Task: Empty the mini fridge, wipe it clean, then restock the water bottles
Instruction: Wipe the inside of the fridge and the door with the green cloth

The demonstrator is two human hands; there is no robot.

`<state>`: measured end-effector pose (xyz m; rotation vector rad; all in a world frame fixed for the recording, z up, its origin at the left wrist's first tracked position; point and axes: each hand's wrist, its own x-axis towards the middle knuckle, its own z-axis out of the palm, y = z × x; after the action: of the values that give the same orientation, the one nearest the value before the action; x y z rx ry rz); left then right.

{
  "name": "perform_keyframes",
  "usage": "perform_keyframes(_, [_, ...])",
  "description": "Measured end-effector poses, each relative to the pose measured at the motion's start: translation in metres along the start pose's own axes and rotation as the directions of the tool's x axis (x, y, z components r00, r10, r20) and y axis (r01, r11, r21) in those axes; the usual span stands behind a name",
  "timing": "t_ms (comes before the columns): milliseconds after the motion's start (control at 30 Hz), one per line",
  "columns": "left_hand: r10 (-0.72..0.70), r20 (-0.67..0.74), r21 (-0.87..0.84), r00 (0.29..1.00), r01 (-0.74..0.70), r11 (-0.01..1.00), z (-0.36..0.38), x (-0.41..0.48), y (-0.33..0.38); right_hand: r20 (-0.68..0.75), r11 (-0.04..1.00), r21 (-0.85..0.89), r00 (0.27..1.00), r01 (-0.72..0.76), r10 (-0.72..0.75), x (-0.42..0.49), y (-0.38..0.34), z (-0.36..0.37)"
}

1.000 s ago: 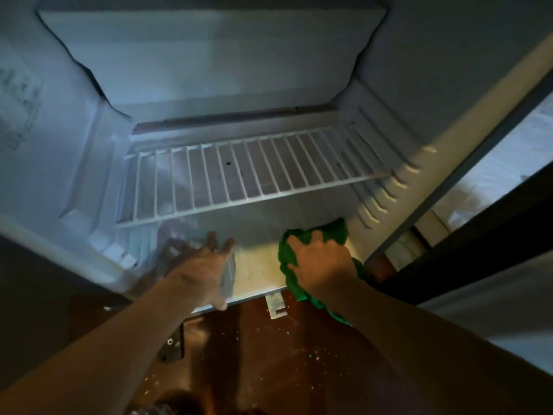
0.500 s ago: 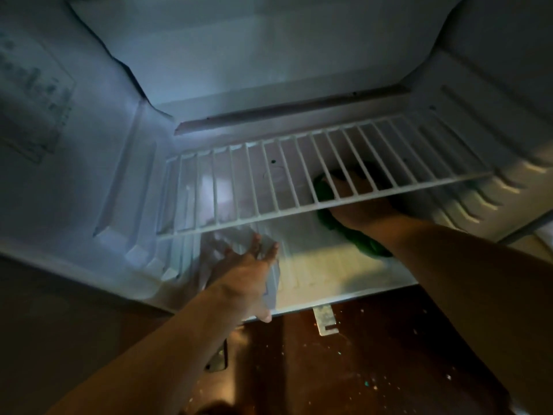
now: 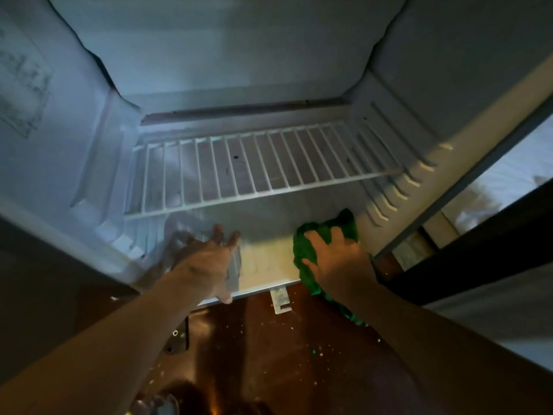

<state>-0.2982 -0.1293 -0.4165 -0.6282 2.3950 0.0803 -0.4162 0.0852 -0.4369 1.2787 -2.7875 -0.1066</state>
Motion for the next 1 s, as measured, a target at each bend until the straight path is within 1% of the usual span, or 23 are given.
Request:
perform_keyframes(67, [-0.006, 0.003, 0.006, 1.0, 0.006, 1.0, 0.0, 0.0, 0.0, 0.035, 0.999, 0.018, 0.999, -0.035, 0.034, 0.014, -0.007, -0.012])
perform_keyframes(100, [-0.004, 0.005, 0.007, 1.0, 0.004, 1.0, 0.001, 0.0, 0.0, 0.081, 0.998, 0.036, 0.995, -0.054, 0.051, 0.024, -0.009, -0.022])
perform_keyframes(167, [0.005, -0.003, 0.012, 1.0, -0.005, 1.0, 0.002, 0.0, -0.001, 0.167, 0.993, 0.045, 0.981, -0.105, 0.096, 0.045, -0.008, -0.018])
perform_keyframes(200, [0.009, -0.003, 0.013, 1.0, -0.009, 1.0, 0.001, -0.001, -0.002, 0.149, 0.993, 0.056, 0.985, -0.1, 0.09, 0.055, -0.009, -0.018])
perform_keyframes(233, [0.008, 0.004, 0.008, 1.0, -0.008, 1.0, 0.0, -0.001, -0.002, 0.063, 0.995, 0.045, 0.994, -0.088, 0.085, 0.067, -0.012, -0.016])
perform_keyframes(267, [0.01, 0.012, 0.002, 1.0, -0.01, 1.0, 0.0, 0.0, -0.002, 0.009, 0.995, 0.018, 0.996, -0.094, 0.094, 0.079, -0.013, -0.014])
perform_keyframes(333, [0.01, 0.025, -0.012, 1.0, -0.01, 1.0, -0.001, -0.002, -0.003, 0.129, 0.988, 0.067, 0.984, -0.136, 0.127, 0.098, -0.018, -0.009])
perform_keyframes(367, [0.014, 0.027, -0.005, 1.0, -0.014, 1.0, -0.003, -0.005, -0.003, 0.187, 0.985, 0.063, 0.971, -0.163, 0.149, 0.102, -0.019, -0.005])
perform_keyframes(400, [0.029, 0.028, 0.011, 0.999, -0.029, 1.0, -0.004, -0.005, 0.0, 0.178, 0.983, 0.046, 0.97, -0.177, 0.166, 0.1, -0.017, -0.003])
perform_keyframes(433, [0.029, 0.022, 0.033, 0.999, -0.03, 0.999, -0.006, -0.005, 0.002, 0.128, 0.984, 0.043, 0.977, -0.176, 0.169, 0.095, -0.018, -0.006])
perform_keyframes(500, [0.011, 0.021, 0.032, 1.0, -0.011, 0.999, -0.008, -0.003, 0.005, 0.028, 0.99, 0.06, 0.992, -0.125, 0.124, 0.075, -0.021, -0.008])
perform_keyframes(567, [-0.034, 0.015, -0.044, 0.999, 0.035, 0.998, -0.005, -0.007, 0.011, 0.104, 0.994, 0.098, 0.993, -0.057, 0.047, 0.057, -0.025, -0.012])
perform_keyframes(600, [-0.046, -0.019, -0.079, 0.999, 0.044, 0.996, 0.001, -0.013, 0.012, 0.151, 0.992, 0.113, 0.988, -0.055, 0.037, 0.046, -0.03, -0.015])
perform_keyframes(633, [-0.051, -0.086, -0.1, 0.995, 0.042, 0.994, 0.008, -0.024, 0.015, 0.16, 0.99, 0.122, 0.986, -0.066, 0.046, 0.037, -0.036, -0.018])
perform_keyframes(700, [-0.039, -0.207, -0.109, 0.978, 0.016, 0.994, 0.017, -0.062, 0.023, 0.163, 0.979, 0.16, 0.982, -0.124, 0.098, 0.029, -0.047, -0.024])
perform_keyframes(733, [-0.024, -0.264, -0.114, 0.964, -0.006, 0.993, 0.017, -0.088, 0.025, 0.202, 0.966, 0.206, 0.972, -0.158, 0.115, 0.03, -0.054, -0.026])
perform_keyframes(800, [-0.052, -0.398, -0.094, 0.916, 0.016, 0.995, 0.008, -0.14, 0.02, 0.294, 0.904, 0.374, 0.951, -0.207, 0.096, 0.035, -0.07, -0.033])
perform_keyframes(833, [-0.121, -0.471, -0.098, 0.874, 0.085, 0.992, 0.001, -0.163, 0.012, 0.316, 0.833, 0.508, 0.947, -0.219, 0.056, 0.037, -0.082, -0.039])
perform_keyframes(867, [-0.23, -0.515, -0.156, 0.826, 0.173, 0.972, -0.007, -0.183, 0.002, 0.311, 0.734, 0.643, 0.95, -0.217, 0.009, 0.037, -0.096, -0.049])
perform_keyframes(900, [-0.342, -0.561, -0.257, 0.754, 0.234, 0.937, -0.011, -0.2, -0.009, 0.282, 0.626, 0.753, 0.959, -0.202, -0.03, 0.035, -0.113, -0.057])
perform_keyframes(933, [-0.444, -0.612, -0.367, 0.654, 0.263, 0.892, -0.013, -0.211, -0.021, 0.249, 0.521, 0.832, 0.968, -0.191, -0.043, 0.031, -0.13, -0.068])
perform_keyframes(967, [-0.545, -0.639, -0.499, 0.544, 0.246, 0.831, -0.016, -0.22, -0.034, 0.219, 0.403, 0.896, 0.975, -0.189, -0.029, 0.028, -0.143, -0.078])
perform_keyframes(1000, [-0.621, -0.641, -0.626, 0.451, 0.16, 0.763, -0.019, -0.227, -0.046, 0.208, 0.26, 0.945, 0.978, -0.201, 0.001, 0.024, -0.155, -0.09])
